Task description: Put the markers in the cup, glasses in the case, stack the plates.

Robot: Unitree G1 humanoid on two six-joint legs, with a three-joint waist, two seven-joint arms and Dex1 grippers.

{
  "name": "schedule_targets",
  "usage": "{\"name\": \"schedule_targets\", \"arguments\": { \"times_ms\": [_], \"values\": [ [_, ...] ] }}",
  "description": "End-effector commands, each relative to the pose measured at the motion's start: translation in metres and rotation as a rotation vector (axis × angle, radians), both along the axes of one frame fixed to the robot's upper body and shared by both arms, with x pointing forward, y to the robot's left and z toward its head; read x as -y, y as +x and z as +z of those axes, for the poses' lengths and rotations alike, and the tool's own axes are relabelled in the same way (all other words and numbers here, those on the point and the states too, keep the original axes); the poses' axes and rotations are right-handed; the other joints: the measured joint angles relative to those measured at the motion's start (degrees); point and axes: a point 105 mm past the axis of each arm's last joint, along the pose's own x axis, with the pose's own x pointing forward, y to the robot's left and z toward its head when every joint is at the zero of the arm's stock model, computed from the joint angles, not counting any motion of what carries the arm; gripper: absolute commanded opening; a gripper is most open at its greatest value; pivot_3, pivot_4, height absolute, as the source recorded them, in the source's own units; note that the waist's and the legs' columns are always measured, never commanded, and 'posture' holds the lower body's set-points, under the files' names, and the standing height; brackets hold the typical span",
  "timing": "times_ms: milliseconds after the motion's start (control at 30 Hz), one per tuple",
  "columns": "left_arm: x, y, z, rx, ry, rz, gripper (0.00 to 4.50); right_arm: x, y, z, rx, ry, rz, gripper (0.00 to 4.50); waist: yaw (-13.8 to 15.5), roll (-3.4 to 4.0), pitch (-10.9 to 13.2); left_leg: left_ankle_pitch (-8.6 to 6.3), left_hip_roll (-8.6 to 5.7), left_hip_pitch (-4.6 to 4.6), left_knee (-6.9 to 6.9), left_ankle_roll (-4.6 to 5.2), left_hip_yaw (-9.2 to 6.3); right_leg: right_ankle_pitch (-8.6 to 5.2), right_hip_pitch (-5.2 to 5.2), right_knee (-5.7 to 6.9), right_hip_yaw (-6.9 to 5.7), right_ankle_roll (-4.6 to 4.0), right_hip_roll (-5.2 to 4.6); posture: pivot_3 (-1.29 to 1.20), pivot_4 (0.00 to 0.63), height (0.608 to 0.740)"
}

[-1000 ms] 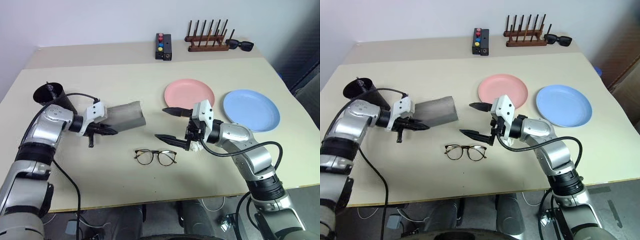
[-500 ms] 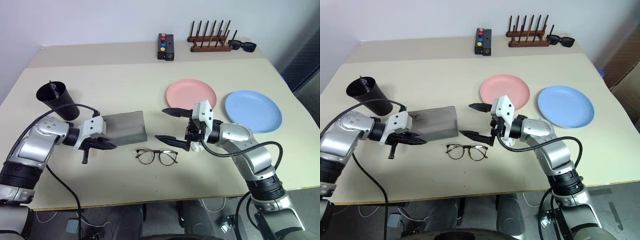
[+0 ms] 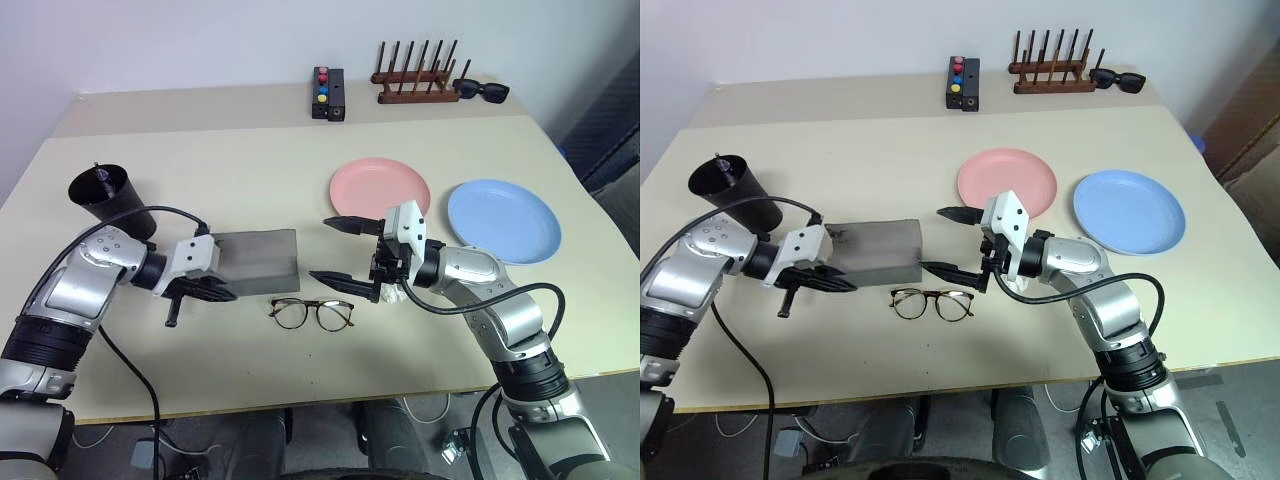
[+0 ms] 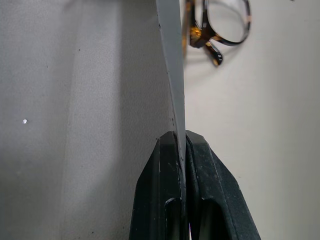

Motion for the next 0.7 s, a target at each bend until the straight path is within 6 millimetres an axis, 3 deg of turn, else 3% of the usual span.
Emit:
{"name": "schedule_targets", "arguments": {
  "times_ms": [33,133,267,467,633,700],
  "values": [
    [0.002,0.003,0.006,0.036,0.014,-0.014,0.03,-0.002,-0.004,0.010,0.043,0.021,0.012,4.50,0.0,0.00,0.0,0.00,0.00,0.00,0.00,0.00,0.00,0.00,0.00,0.00,0.00,0.00,0.00,0.00,0.150,0.734],
    [0.002,0.004,0.005,0.036,0.010,-0.007,0.98,-0.002,-0.004,0.010,0.042,0.021,0.011,4.50,0.0,0.00,0.0,0.00,0.00,0.00,0.01,0.00,0.00,0.00,0.00,0.00,0.00,0.00,0.00,0.00,0.150,0.734],
    [0.003,0.004,0.011,0.051,-0.024,0.007,2.94,-0.001,-0.004,0.010,0.041,0.020,0.010,4.50,0.0,0.00,0.0,0.00,0.00,0.00,0.01,0.00,0.00,0.00,0.00,0.00,0.00,0.00,0.00,0.00,0.150,0.734],
    [0.010,0.005,0.047,0.064,-0.202,0.045,2.94,0.001,-0.004,0.010,0.041,0.015,0.007,4.50,0.0,0.00,0.0,0.00,0.00,0.00,0.01,0.00,-0.01,0.00,0.00,0.01,0.00,0.00,0.00,0.00,0.150,0.734],
    [0.039,-0.017,0.064,0.031,-0.280,-0.059,2.94,0.008,-0.001,0.007,0.034,0.002,-0.015,4.50,0.0,0.00,0.0,0.00,0.00,0.00,0.02,0.00,-0.01,0.00,0.00,0.01,0.00,0.01,0.00,0.00,0.150,0.734],
    [0.049,-0.022,0.065,0.027,-0.291,-0.088,3.47,0.012,0.000,0.005,0.029,-0.005,-0.030,4.50,0.0,0.00,0.0,0.00,0.00,0.00,0.02,0.00,-0.01,0.00,0.01,0.01,0.01,0.01,0.00,0.00,0.150,0.734]
  ]
}}
